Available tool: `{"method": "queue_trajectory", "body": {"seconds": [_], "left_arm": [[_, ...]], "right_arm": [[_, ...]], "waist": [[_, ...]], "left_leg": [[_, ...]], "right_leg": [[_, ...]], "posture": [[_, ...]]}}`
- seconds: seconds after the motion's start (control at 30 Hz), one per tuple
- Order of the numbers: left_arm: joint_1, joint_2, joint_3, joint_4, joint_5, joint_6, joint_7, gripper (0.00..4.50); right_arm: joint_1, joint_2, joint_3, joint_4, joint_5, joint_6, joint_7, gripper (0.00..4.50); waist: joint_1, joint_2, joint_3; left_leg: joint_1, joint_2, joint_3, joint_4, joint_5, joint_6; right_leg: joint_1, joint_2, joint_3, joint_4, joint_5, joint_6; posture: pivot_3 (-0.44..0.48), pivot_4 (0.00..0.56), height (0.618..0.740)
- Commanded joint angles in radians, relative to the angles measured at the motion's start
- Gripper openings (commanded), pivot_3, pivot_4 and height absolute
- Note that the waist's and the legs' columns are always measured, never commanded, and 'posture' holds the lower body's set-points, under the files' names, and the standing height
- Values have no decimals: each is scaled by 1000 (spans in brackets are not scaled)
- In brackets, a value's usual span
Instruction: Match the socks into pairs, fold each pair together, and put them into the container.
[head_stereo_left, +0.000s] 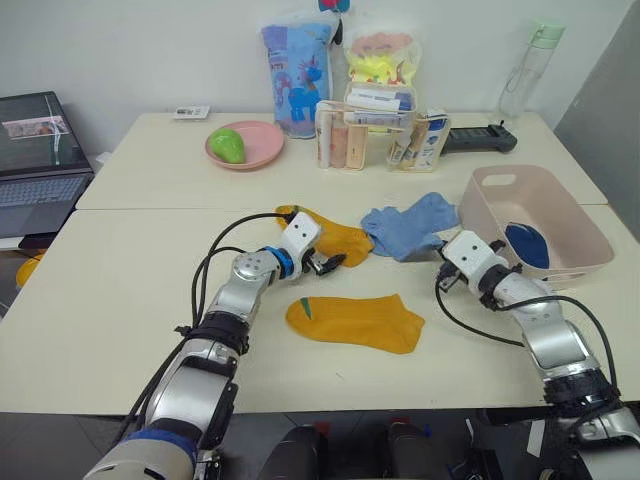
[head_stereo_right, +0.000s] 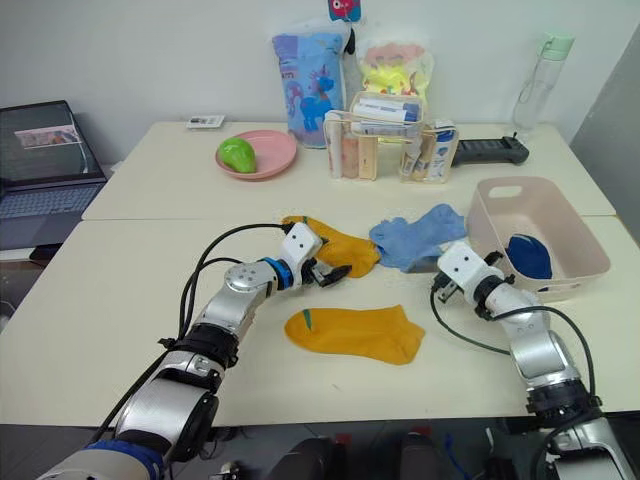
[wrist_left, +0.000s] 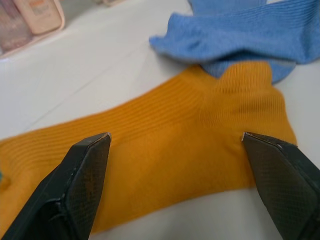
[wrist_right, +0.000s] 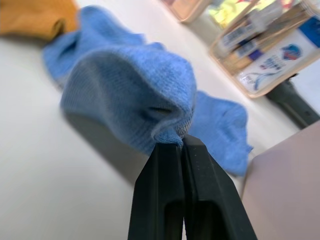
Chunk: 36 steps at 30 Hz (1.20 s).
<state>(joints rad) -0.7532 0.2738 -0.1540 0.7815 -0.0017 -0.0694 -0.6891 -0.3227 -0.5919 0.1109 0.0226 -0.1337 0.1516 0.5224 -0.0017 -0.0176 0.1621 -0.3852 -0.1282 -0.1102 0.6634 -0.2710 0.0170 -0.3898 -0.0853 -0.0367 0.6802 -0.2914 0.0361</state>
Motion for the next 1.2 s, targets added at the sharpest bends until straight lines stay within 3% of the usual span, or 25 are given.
{"method": "queue_trajectory", "body": {"seconds": [0.03,0.33,0.47,0.6,0.73,0.9,1.07,1.2], "left_arm": [[-35,-1,-29,52,45,-30,-15,4009],[-47,3,-13,88,42,-48,-38,1253],[-42,13,-1,79,33,-47,-43,17],[-24,47,33,39,0,-32,-61,17],[9,77,96,-57,-68,-15,-91,17],[69,119,111,-212,-123,57,-174,17],[180,171,107,-538,-236,300,-262,17],[254,189,112,-732,-292,451,-247,17]], "right_arm": [[52,-56,-16,-144,71,68,128,1270],[186,-149,-78,-387,145,231,226,4387],[203,-193,-104,-482,215,333,291,4500],[142,-243,-172,-565,300,447,320,4500],[39,-190,-174,-568,350,505,278,4500],[24,-124,-120,-554,358,500,245,4500],[3,-62,-87,-493,362,470,217,4500],[-5,-27,-58,-452,353,450,204,4500]], "waist": [[1,0,0],[2,0,0],[2,-1,0],[-1,-1,1],[-2,-2,1],[4,-2,1],[1,-2,1],[0,-2,1]], "left_leg": [[0,0,0,0,0,0],[0,0,0,1,0,0],[0,0,-1,1,0,0],[0,0,-1,1,0,0],[0,1,-1,0,0,0],[-2,0,-2,1,0,0],[-2,0,-2,2,0,0],[-2,0,-2,1,0,0]], "right_leg": [[0,0,0,0,0,0],[1,0,0,0,0,0],[1,0,0,0,0,0],[1,0,-1,0,0,0],[0,0,-1,0,0,0],[0,-1,-1,-1,0,0],[0,-1,-1,-1,0,0],[0,-1,-1,0,0,0]], "posture": [[0,150,740],[0,150,740],[0,150,740],[0,150,740],[0,150,740],[0,150,740],[0,150,740],[0,150,740]]}}
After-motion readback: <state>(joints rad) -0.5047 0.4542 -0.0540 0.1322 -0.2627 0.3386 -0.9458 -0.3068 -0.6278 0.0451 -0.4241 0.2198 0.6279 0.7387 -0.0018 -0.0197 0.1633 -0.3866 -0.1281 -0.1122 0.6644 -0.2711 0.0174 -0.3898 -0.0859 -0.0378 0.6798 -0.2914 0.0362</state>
